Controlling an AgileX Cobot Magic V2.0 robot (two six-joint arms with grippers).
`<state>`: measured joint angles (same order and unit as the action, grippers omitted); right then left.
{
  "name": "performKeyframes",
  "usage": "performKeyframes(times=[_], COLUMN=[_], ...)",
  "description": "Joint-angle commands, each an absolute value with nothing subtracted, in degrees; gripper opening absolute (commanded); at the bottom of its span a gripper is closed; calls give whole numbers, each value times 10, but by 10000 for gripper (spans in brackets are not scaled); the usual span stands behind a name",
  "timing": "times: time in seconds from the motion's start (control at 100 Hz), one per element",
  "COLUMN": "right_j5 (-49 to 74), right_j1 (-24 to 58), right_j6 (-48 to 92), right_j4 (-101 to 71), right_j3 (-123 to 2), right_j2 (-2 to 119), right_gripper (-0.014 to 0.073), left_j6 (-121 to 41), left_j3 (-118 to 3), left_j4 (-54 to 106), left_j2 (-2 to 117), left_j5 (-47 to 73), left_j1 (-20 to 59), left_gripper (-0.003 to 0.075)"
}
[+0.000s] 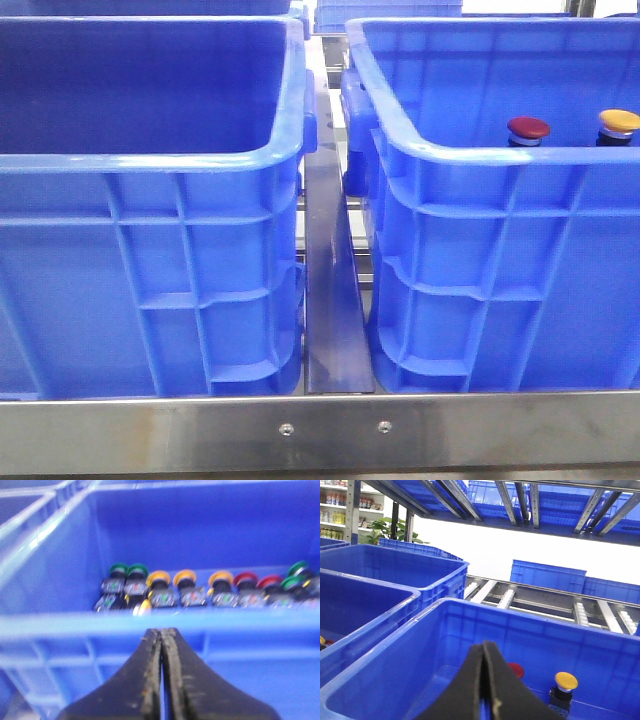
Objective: Pick red and yellow buttons and place in box
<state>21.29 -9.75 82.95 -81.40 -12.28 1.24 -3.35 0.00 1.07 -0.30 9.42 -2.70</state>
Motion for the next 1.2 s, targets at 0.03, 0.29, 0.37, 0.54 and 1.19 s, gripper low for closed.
performKeyframes(times=[0.03, 0.29, 0.37, 0.54, 1.19], right_j5=[199, 200, 199, 200, 200], right_j1=[-97, -97, -97, -97, -97], right_j6=[837, 837, 837, 837, 837], right_j4=[-832, -832, -832, -832, -832], right_j3=[-139, -138, -138, -138, -138], right_j2=[20, 20, 20, 20, 20], right_gripper=[-71, -71, -71, -71, -71], left_j6=[-28, -28, -28, -28, -28], left_j3=[11, 12, 11, 11, 11], left_j4=[8, 8, 8, 8, 8], left_j2=[-21, -21, -21, -21, -21], left_j5=[28, 23, 14, 8, 8], left_j1=[-29, -29, -29, -29, -29], left_gripper=[-20, -20, -20, -20, -20])
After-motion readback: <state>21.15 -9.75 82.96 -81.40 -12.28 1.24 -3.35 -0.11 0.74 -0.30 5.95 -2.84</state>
